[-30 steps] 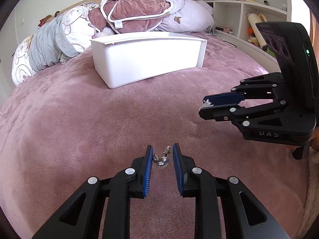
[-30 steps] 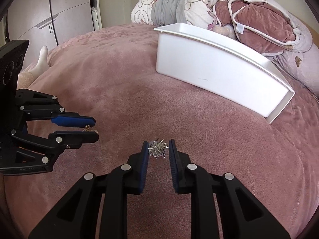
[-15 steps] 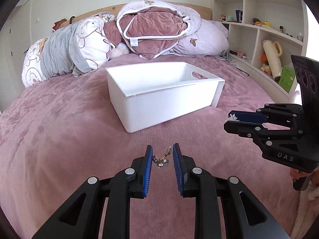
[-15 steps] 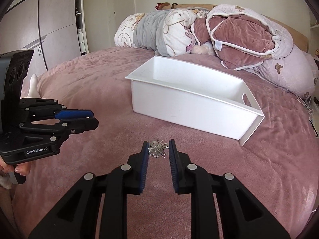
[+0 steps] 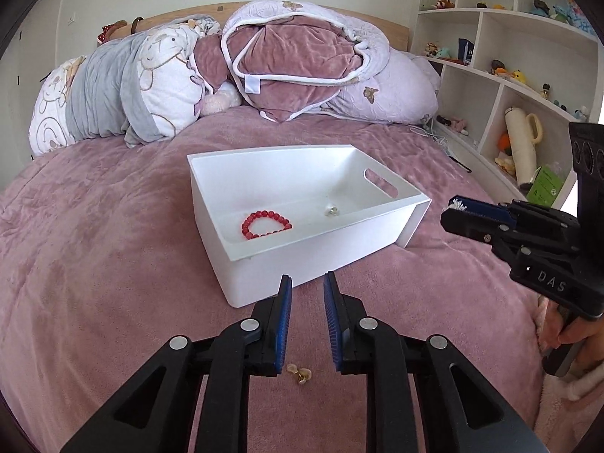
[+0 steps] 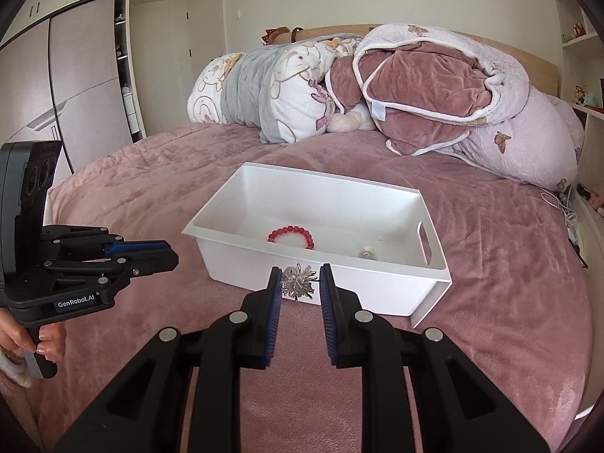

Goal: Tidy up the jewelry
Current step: 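Carry both charms up and over the white box with both tools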

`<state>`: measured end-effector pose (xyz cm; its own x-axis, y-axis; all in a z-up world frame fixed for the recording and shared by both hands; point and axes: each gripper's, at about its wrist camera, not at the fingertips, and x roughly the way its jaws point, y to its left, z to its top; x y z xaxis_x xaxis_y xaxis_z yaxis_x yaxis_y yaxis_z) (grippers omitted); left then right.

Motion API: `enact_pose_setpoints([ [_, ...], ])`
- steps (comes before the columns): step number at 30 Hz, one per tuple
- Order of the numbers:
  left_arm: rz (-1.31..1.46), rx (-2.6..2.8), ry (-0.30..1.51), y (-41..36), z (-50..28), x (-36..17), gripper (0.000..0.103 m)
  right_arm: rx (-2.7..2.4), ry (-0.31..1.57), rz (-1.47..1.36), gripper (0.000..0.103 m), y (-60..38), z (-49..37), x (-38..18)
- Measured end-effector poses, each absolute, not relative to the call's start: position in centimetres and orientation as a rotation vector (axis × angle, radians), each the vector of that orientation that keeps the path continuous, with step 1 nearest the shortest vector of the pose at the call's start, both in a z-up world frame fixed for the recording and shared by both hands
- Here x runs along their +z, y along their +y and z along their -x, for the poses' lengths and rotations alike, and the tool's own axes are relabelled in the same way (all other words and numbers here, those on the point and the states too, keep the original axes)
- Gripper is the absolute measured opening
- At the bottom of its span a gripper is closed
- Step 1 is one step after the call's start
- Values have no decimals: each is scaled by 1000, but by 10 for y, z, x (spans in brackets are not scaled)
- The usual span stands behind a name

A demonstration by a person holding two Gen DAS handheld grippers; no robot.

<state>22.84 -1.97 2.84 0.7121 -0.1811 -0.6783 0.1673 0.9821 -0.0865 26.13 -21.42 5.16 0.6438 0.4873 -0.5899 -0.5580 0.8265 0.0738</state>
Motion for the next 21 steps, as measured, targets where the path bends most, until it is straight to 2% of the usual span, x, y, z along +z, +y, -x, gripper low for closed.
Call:
enact_pose_setpoints([
  [1,-7,-184,762,-21,-226,22,46,596,639,113,21,-215,-261,48],
  [2,-21,-189,769,-23,-223,14,53,598,648,104,21,-216,-262,44],
  [13,-109,-210,880,-46,-211,-60,55,607,689,43,21,-222,-257,12],
  [15,-137,-187,880,-50,-214,-67,52,614,687,36,21,-224,-257,11],
  [18,-124,-168,912,-48,-221,-78,32,625,687,19,21,-226,-256,9],
  [19,-116,-161,925,-45,-223,-82,22,629,686,14,21,-227,-256,9],
  [21,-81,-170,930,-40,-224,-85,22,638,683,10,21,-227,-255,9],
])
